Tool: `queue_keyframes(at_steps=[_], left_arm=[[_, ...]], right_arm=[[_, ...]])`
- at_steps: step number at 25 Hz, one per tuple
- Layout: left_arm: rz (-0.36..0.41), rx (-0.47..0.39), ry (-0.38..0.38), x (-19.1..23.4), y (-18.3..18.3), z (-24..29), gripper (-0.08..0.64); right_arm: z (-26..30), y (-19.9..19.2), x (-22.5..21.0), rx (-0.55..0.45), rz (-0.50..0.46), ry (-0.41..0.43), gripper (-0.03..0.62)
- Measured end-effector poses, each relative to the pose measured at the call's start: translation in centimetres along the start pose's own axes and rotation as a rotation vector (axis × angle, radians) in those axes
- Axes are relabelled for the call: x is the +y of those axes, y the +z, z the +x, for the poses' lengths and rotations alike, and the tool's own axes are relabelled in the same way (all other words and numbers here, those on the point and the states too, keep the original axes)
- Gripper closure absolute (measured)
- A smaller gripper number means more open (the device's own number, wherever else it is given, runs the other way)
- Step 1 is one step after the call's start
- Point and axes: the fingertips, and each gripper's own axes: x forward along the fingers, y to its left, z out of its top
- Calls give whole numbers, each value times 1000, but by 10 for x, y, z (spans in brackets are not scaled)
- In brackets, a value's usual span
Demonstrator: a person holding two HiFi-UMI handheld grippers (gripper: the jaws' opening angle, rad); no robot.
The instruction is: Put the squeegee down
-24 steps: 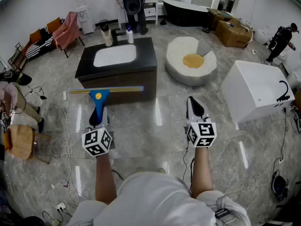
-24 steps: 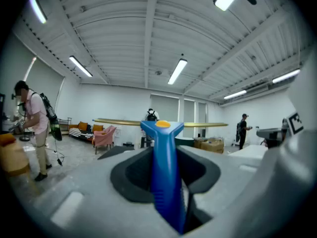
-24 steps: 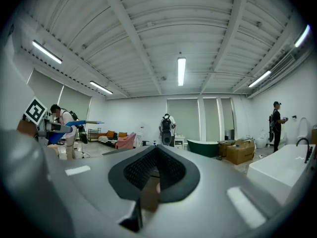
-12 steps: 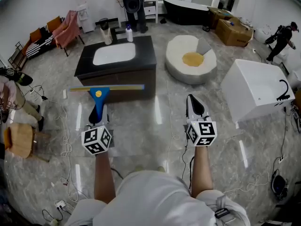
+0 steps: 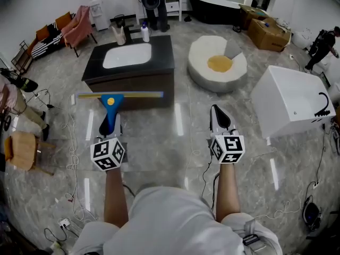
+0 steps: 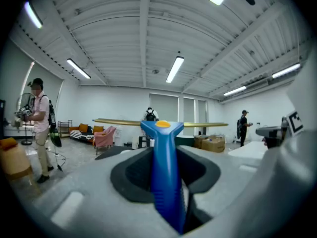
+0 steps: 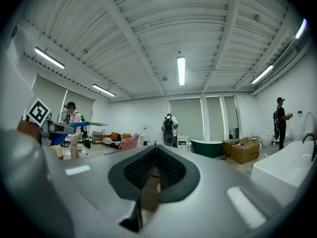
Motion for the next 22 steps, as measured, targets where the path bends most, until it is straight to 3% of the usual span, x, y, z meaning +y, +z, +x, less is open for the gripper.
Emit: queue_keyframes(at_steps=[11, 22], left_arm=[[12, 4, 14, -18, -1, 51, 428], [-20, 19, -23, 32, -8, 176, 428]], right_arm=[[40, -11, -42, 8, 13, 12, 589], [162, -17, -52, 19, -5, -21, 589]])
